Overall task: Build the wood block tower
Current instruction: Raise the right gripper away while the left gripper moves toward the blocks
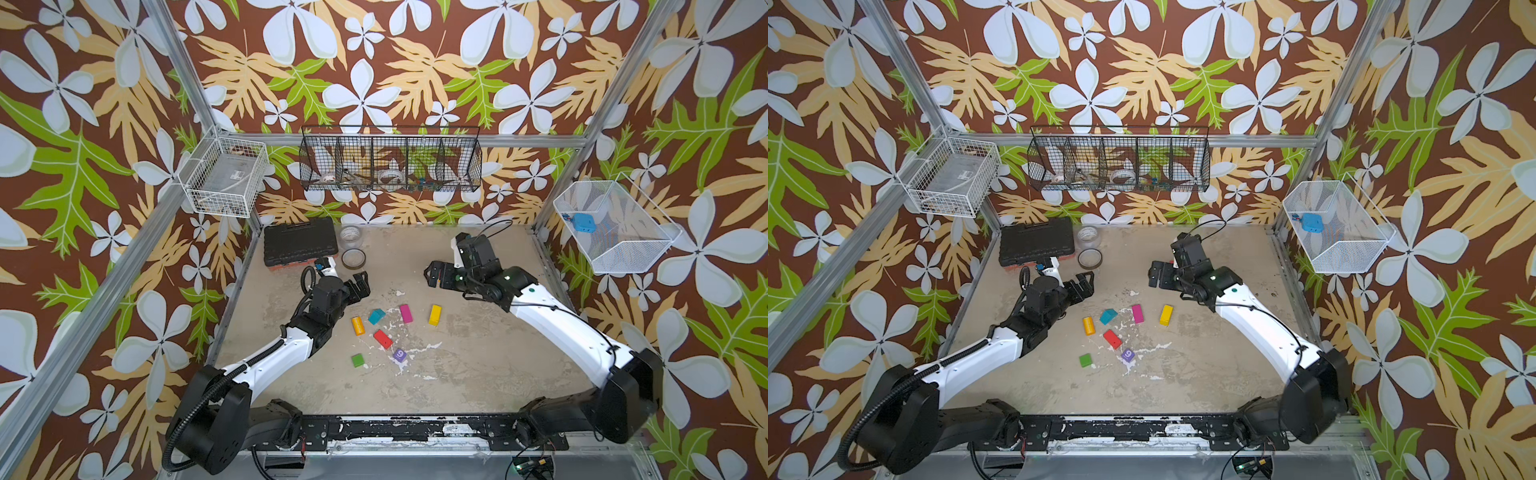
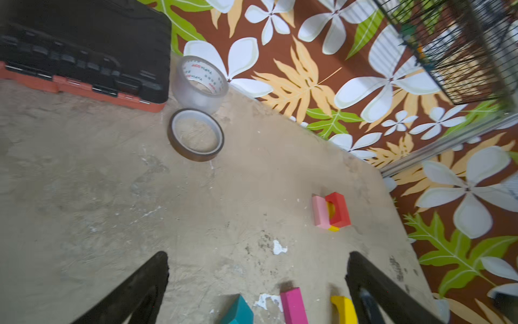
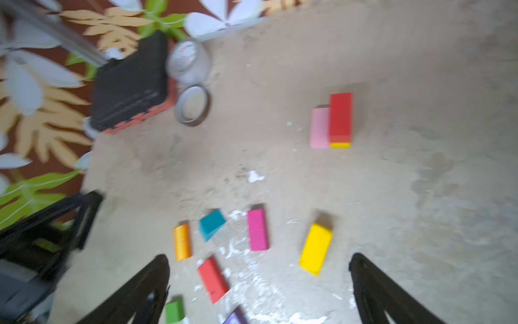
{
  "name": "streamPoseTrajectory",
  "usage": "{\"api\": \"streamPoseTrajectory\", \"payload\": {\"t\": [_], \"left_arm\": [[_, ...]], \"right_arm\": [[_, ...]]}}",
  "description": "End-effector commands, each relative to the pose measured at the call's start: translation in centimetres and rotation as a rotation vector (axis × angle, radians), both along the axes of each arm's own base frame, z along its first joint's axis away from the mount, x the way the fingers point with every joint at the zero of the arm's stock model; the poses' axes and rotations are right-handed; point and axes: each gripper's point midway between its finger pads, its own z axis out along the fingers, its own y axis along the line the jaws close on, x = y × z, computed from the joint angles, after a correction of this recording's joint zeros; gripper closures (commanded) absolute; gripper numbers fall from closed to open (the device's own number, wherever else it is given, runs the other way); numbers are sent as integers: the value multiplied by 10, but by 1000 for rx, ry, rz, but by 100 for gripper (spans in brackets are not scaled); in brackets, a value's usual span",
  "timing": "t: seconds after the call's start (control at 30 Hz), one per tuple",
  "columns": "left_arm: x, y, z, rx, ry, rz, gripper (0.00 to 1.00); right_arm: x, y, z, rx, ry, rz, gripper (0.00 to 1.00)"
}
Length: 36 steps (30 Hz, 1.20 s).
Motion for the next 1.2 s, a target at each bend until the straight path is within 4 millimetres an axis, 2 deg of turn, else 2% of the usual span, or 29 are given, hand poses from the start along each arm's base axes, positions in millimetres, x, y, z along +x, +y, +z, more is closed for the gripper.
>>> {"api": "streamPoseTrajectory", "payload": {"t": [0.0, 0.1, 0.23, 0.37, 0.57, 0.83, 1.0, 1.07, 1.1, 1.17], "left_arm": [[5, 2, 8, 43, -1, 12, 0], [10, -15, 24, 23, -36, -74, 0], [10, -22, 20, 27, -52, -116, 0], [-1, -32, 14, 32, -53, -204, 0], [-22, -59, 15, 21, -60, -342, 0], [-44, -86, 3, 109, -33, -389, 0], [-60, -101, 0, 114, -60, -454, 0], [-66, -107, -1, 113, -69, -481, 1], [-69, -112, -1, 112, -75, -496, 2], [-74, -122, -3, 114, -73, -526, 3]], "right_arm": [[-14, 23, 45, 124, -114, 50, 0], [-21, 21, 47, 156, -130, 48, 0], [-14, 20, 40, 102, -115, 60, 0], [-2, 29, 15, 94, -51, 82, 0], [8, 45, -3, 60, 17, 136, 0], [18, 55, -13, 65, 43, 170, 0], [29, 43, -16, -25, 62, 102, 0], [34, 41, -6, -39, 28, 119, 0], [37, 36, 2, -35, 0, 119, 0], [49, 4, 4, -26, -19, 47, 0]]}}
